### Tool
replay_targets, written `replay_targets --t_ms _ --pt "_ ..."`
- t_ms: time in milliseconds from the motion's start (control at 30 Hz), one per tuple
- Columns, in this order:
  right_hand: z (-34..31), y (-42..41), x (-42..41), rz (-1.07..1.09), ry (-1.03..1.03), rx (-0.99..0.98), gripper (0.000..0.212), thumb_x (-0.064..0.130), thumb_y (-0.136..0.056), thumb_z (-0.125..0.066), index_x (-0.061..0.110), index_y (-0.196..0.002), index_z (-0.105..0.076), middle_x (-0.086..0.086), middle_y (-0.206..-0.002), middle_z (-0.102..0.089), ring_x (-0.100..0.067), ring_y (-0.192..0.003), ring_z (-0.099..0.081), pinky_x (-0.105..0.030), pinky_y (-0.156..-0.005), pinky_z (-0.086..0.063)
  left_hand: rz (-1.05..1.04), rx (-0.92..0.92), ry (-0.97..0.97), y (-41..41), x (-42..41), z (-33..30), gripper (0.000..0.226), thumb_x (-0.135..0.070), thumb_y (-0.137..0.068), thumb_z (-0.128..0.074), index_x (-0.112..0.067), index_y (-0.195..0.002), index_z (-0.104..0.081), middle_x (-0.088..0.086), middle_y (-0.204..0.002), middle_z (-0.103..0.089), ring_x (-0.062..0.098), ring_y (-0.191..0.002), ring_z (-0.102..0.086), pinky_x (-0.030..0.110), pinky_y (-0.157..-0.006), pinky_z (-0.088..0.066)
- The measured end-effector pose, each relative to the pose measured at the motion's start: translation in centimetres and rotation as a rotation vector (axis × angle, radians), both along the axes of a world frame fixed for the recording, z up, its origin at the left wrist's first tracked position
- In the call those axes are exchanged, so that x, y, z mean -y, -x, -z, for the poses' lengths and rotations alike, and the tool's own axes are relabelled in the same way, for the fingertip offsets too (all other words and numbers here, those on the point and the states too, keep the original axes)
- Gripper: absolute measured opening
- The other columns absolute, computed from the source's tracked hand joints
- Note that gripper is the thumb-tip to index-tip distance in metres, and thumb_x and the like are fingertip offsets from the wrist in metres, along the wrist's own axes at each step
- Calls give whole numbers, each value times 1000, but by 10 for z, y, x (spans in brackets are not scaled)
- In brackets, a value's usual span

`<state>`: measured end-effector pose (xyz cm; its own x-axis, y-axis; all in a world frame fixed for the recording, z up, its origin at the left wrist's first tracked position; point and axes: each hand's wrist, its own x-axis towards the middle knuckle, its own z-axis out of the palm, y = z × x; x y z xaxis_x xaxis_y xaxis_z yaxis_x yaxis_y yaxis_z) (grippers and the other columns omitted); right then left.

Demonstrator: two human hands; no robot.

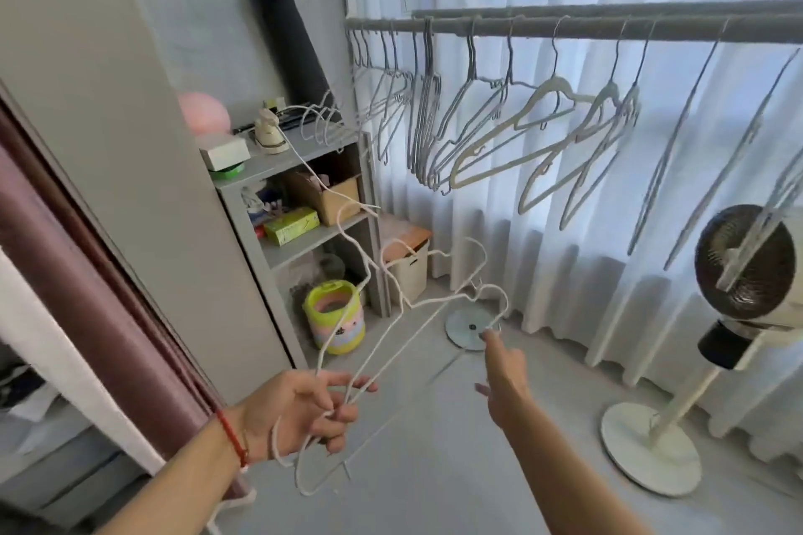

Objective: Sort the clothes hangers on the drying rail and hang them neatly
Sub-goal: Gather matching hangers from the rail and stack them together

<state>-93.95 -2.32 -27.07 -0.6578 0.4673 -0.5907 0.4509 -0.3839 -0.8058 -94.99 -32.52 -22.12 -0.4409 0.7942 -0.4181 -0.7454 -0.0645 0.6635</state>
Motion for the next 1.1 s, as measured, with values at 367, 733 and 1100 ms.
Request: replay_targets --t_ms 367,733,1100 --pt "-4 113 101 -168 316 -218 46 -24 -91 -42 -6 -133 -37 -33 -92 -60 -48 -80 -67 -58 -78 -60 -90 -101 237 108 -18 -10 44 -3 -66 -55 4 -108 -64 20 -72 -52 24 -47 -42 37 -57 -47" --pt "-30 184 119 51 180 -273 41 -20 -97 -41 -7 -134 -31 -43 -105 -62 -43 -65 -73 -44 -56 -62 84 -374 527 221 -19 -7 36 -25 -83 -74 -1 -107 -61 15 -70 -53 27 -50 -56 30 -47 -48" --pt "-48 206 124 -59 21 -282 34 -10 -101 -34 2 -133 -32 -36 -110 -62 -34 -69 -74 -40 -61 -61 345 -464 404 251 -22 -20 33 -8 -68 -61 -2 -101 -59 19 -69 -63 27 -58 -62 25 -46 -43"
